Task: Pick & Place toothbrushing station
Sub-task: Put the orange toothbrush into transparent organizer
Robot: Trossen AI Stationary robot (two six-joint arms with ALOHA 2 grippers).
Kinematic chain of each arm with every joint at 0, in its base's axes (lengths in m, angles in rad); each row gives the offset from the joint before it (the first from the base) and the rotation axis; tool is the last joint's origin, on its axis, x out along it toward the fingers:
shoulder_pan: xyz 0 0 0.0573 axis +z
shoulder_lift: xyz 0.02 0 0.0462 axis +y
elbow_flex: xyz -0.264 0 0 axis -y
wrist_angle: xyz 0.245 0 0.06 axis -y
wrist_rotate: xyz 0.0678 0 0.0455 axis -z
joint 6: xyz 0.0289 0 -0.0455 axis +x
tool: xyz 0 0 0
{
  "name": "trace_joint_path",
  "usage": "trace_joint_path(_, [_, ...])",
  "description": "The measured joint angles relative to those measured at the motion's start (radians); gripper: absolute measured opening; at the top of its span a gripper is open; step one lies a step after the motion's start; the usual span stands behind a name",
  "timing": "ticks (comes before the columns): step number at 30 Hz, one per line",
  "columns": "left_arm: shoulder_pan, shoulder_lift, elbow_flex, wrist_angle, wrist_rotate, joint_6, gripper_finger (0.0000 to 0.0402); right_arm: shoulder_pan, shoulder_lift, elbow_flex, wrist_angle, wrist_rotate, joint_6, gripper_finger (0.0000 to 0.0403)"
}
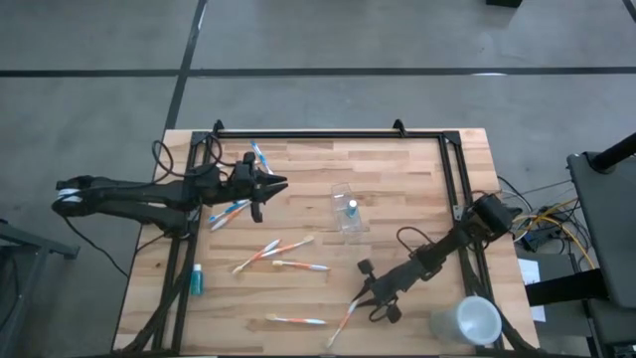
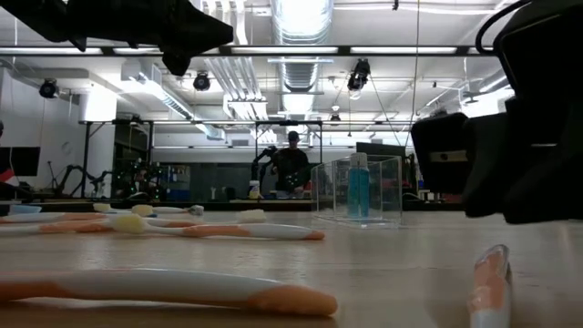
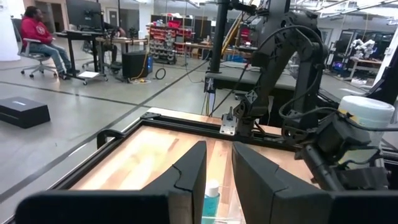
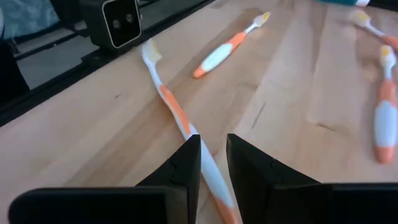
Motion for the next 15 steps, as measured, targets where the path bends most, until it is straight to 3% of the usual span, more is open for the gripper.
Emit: trace_joint_path(15, [0.0,0.015,-0.001,-0.001,0.001,-0.002,0.008,0.0,0.041,0.038,-0.082,0.005,-0.027,0.0074])
